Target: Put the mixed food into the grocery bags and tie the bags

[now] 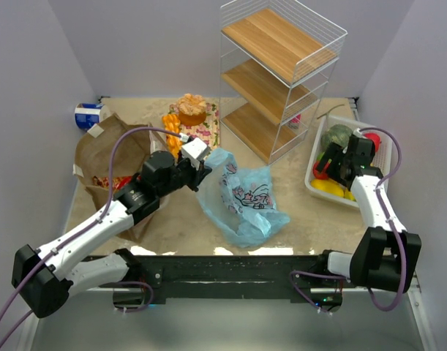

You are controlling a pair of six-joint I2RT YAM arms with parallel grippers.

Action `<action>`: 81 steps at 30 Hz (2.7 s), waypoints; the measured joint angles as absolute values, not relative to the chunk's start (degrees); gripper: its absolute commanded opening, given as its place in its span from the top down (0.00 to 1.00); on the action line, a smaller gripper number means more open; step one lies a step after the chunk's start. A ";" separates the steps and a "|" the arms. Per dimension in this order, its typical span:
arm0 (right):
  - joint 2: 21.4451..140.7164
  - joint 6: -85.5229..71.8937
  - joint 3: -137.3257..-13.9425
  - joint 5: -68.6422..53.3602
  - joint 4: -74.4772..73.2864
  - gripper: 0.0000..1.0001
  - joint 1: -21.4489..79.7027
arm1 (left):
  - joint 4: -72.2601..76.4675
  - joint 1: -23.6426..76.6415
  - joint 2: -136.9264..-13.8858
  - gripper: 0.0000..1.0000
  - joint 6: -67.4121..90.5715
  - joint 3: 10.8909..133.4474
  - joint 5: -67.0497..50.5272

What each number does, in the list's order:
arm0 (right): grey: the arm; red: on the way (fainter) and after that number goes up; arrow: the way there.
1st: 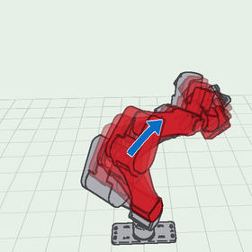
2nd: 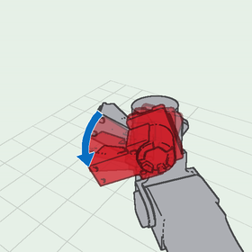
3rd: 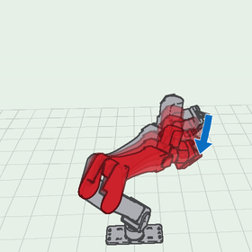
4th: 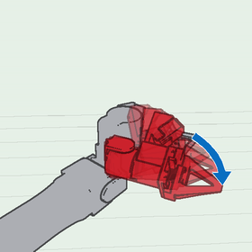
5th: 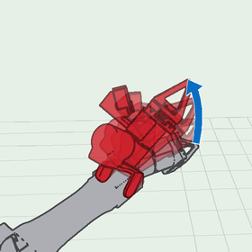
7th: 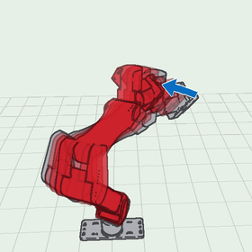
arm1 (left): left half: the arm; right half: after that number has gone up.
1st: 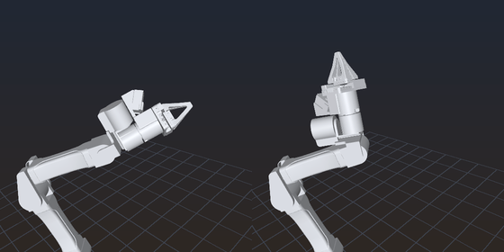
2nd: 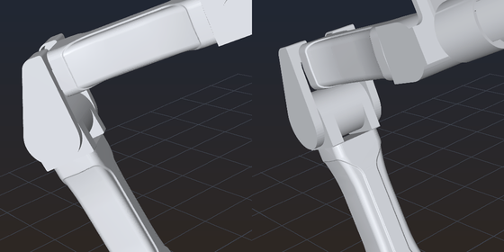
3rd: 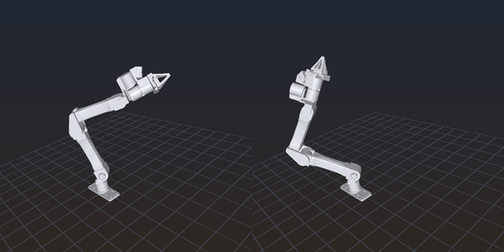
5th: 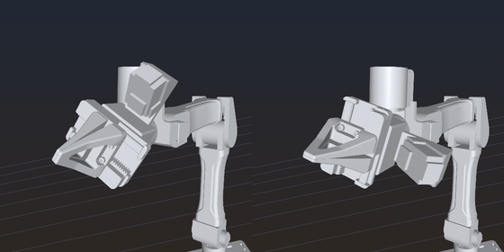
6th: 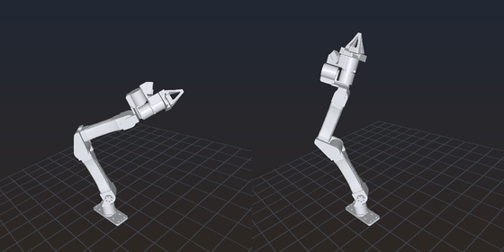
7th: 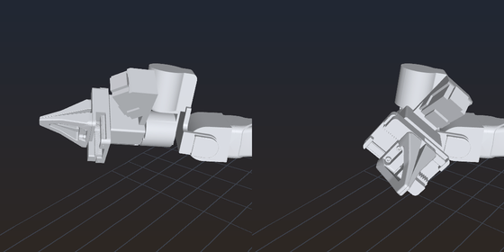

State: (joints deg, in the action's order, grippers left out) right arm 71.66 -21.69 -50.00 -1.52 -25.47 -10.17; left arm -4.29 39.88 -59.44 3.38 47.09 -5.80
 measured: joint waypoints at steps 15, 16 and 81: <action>77.62 -25.63 -46.68 -2.55 -14.55 0.46 -10.68 | -3.86 39.88 -60.60 1.00 3.44 46.68 -6.90; 77.62 -25.85 -46.44 -2.55 -14.39 0.58 -10.68 | -3.88 39.88 -60.42 1.00 3.42 46.48 -6.85; 93.43 -54.96 -61.43 51.03 -27.64 1.00 66.32 | 1.23 34.87 -55.83 1.00 6.90 45.08 -14.11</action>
